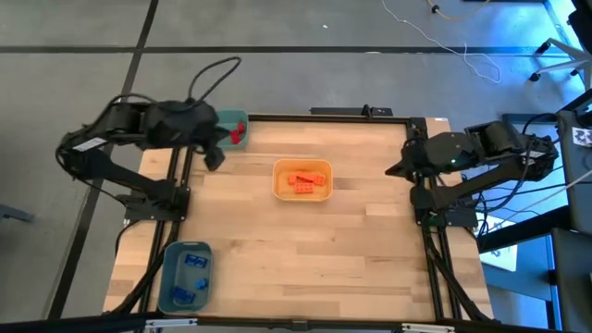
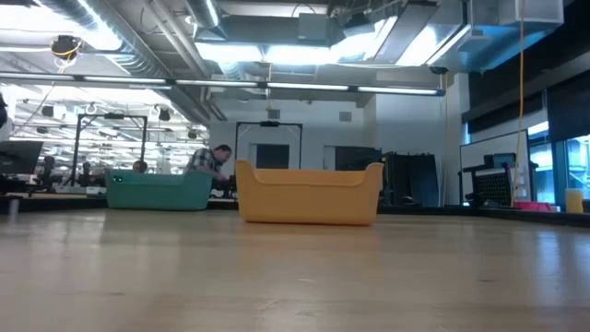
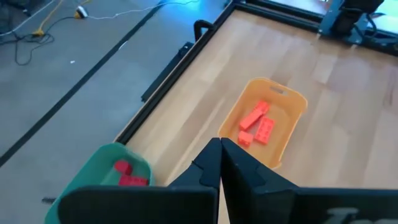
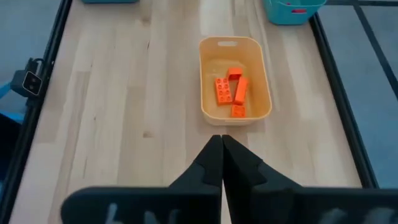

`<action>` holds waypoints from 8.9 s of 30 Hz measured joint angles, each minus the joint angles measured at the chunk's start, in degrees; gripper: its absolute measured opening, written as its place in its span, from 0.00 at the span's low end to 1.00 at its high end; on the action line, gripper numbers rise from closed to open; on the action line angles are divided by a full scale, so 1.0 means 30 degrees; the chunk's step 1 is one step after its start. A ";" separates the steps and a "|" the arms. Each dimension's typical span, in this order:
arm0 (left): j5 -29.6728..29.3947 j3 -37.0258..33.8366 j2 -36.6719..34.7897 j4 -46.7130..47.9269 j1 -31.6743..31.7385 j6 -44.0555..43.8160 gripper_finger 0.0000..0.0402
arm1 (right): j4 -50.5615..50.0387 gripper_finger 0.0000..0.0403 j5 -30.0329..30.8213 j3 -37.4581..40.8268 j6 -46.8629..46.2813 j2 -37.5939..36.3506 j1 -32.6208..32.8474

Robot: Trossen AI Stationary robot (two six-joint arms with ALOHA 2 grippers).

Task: Sort & place blocks by color
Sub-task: Return to Home Position

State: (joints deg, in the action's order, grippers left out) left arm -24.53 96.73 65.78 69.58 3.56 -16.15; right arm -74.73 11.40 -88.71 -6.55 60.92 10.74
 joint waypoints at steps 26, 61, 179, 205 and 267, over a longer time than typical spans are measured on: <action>-0.4883 -0.9598 -1.2340 -0.0194 -0.5584 -0.5034 0.00 | -0.1774 0.00 0.2257 0.0000 -0.0430 -0.7969 -0.0006; 0.1579 -2.1856 -2.1843 -1.6260 -0.5569 0.3098 0.00 | 0.5502 0.00 0.2187 1.2393 -0.1052 -2.0096 0.0004; 0.1922 -3.2093 -2.1822 -2.4344 -0.5568 0.7579 0.00 | 2.5607 0.05 -0.1174 2.9332 0.1852 -2.0061 -0.0020; 0.1914 -3.2093 -2.1814 -2.4348 -0.5569 0.7578 0.00 | 2.5614 0.05 -0.1174 2.9332 0.1852 -2.0061 -0.0020; 0.1914 -3.2093 -2.1814 -2.4341 -0.5569 0.7579 0.00 | 2.5608 0.05 -0.1169 2.9325 0.1852 -2.0061 -0.0019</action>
State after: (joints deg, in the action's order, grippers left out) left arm -18.79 0.45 0.34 -3.44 -13.15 6.59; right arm 2.09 7.90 -0.73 -0.99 0.73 10.68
